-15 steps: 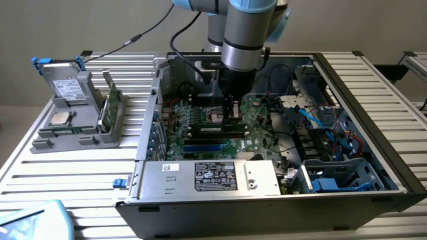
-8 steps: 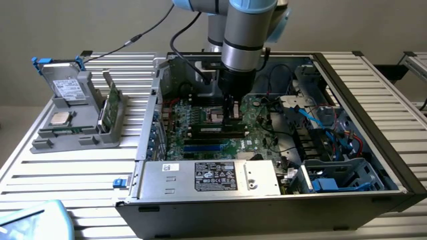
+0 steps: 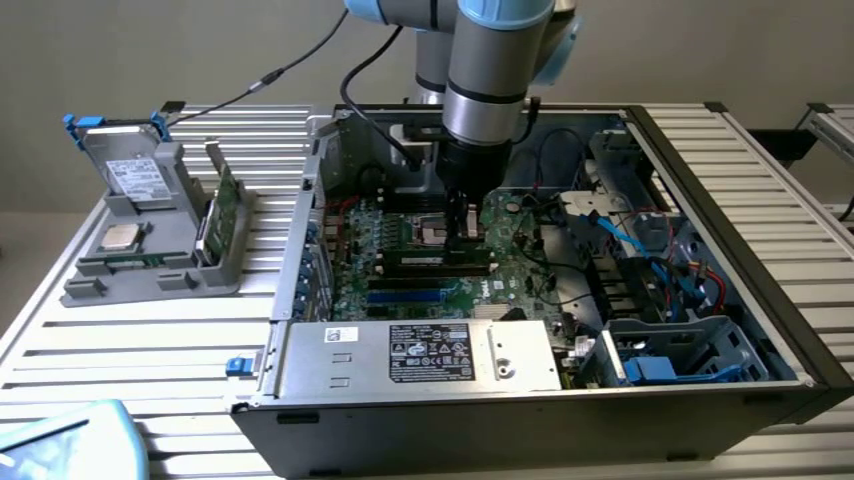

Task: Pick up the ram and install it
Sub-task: 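Insert the ram into the slot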

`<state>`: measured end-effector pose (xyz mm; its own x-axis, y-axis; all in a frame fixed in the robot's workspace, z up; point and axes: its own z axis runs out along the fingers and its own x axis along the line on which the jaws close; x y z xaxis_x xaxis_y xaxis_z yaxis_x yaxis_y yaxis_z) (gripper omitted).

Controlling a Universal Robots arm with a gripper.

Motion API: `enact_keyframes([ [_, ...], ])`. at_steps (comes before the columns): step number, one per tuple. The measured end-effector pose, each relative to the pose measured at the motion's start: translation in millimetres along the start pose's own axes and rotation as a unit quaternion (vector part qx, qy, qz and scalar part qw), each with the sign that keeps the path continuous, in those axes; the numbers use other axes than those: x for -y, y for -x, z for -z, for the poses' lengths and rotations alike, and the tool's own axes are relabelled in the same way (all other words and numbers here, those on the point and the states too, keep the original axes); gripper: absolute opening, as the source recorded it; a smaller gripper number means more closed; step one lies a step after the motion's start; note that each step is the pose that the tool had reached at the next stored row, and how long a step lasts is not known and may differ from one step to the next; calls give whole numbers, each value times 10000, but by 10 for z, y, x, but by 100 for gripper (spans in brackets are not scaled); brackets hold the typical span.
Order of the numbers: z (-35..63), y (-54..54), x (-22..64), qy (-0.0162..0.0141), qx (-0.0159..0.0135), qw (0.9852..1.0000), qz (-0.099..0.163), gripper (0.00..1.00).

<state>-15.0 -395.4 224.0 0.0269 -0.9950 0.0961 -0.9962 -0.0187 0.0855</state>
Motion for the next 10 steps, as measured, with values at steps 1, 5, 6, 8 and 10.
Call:
enact_keyframes([
  [1,0,0,0,0,0,10000,0,14],
  [5,-7,1,0,-2,1,10000,-3,14],
  [6,-8,1,0,-2,0,10000,-3,14],
  [8,-8,1,-1,-2,0,10000,-5,14],
  [10,-11,1,-2,-2,2,10000,-14,14],
])
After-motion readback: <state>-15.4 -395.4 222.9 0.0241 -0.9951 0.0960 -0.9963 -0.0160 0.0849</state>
